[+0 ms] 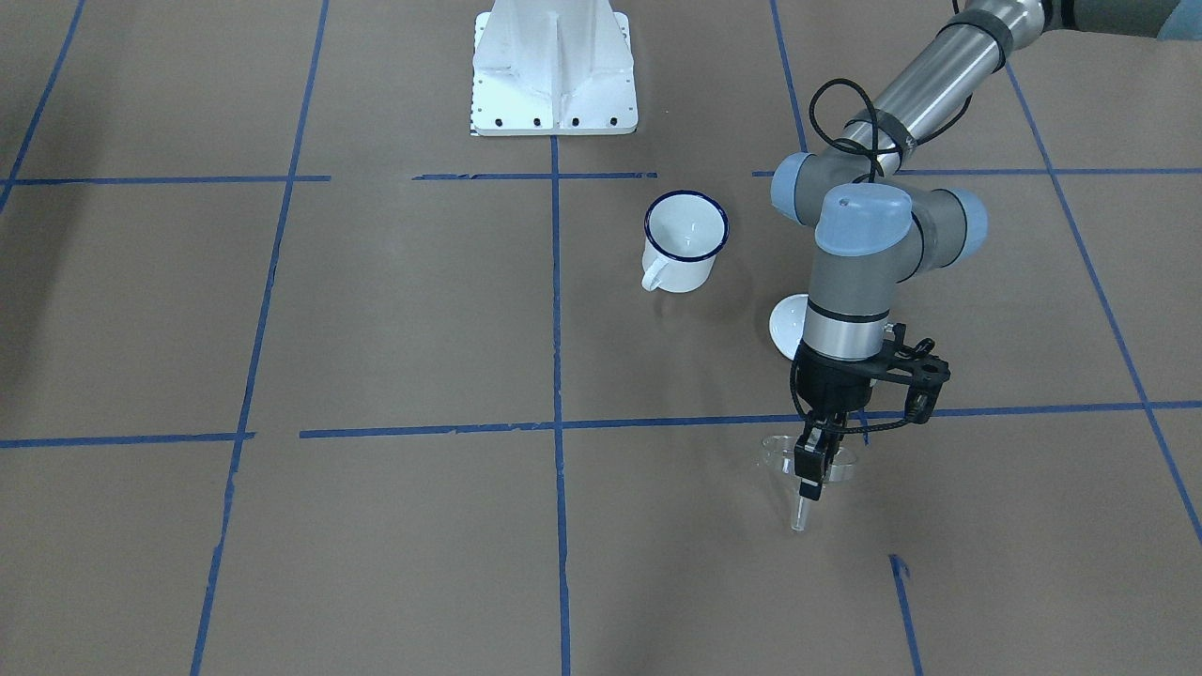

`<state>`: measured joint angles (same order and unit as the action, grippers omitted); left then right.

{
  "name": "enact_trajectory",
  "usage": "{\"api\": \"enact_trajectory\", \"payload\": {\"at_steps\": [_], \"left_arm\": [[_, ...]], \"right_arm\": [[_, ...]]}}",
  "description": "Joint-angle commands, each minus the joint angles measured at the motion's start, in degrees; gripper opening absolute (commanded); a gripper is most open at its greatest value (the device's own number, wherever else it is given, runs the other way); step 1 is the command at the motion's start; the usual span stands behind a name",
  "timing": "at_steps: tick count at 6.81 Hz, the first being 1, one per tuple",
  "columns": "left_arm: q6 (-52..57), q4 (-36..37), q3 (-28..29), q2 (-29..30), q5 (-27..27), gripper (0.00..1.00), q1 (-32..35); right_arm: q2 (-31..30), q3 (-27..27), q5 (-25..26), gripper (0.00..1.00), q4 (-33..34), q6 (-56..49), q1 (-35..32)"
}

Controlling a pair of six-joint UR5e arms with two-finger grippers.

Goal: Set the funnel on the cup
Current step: 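Grasp the glass funnel's rim with the left gripper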

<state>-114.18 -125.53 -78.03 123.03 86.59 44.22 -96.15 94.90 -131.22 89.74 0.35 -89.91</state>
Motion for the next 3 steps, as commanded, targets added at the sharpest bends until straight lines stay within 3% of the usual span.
{"api": "enact_trajectory", "payload": {"at_steps": [1, 3], "left_arm": [[-0.2, -3.6, -1.7, -0.4, 2.3, 0.00, 0.8], [0.6, 2.5, -12.3, -2.6, 14.5, 0.00, 7.0]], "right_arm": [[0.0, 0.0, 0.0, 1.00, 0.0, 0.0, 0.0], [0.0, 0.0, 0.0, 1.00, 0.0, 0.0, 0.0]]}}
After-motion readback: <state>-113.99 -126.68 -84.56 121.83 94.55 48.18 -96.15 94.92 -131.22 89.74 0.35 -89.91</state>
